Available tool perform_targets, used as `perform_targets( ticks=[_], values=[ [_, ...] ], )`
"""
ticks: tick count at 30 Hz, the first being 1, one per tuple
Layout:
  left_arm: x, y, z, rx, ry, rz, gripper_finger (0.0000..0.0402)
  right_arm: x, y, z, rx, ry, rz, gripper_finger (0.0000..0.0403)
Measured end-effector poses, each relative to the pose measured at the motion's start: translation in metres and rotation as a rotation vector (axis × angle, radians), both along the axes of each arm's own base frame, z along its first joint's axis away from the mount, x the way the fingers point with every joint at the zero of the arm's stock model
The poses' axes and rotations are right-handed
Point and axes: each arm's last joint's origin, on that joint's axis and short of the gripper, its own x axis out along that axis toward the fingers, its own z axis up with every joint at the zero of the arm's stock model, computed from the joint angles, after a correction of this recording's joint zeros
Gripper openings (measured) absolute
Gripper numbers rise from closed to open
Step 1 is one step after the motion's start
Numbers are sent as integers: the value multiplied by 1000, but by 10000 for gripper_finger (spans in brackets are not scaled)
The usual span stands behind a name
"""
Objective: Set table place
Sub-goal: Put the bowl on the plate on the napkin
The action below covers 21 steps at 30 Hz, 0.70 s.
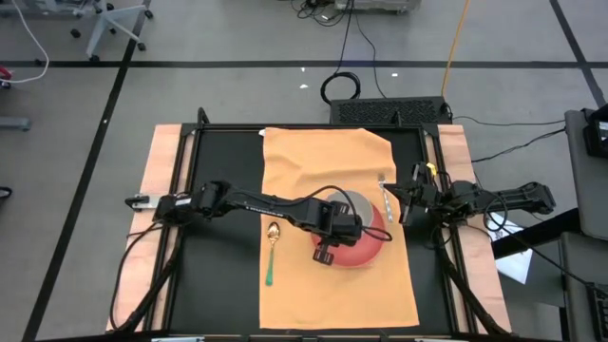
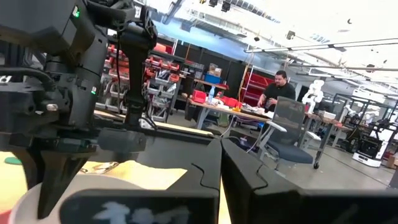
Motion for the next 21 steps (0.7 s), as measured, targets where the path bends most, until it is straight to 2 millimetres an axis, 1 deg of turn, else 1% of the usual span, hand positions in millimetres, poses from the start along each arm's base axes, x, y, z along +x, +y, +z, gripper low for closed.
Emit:
perform_targets(
  ticks=[5,13,17,21],
  values=[
    [-1,-5,-1,0,10,-28,3,0,0,0,0,-1,0,0],
    [-5,-23,-2,-8,13,-94,3,0,0,0,0,0,0,0],
    [-8,-25,-10,7,47,-115,5,0,0,0,0,0,0,0],
    [-8,-23,-18,18,61,-117,3,0,0,0,0,0,0,0]
  ],
)
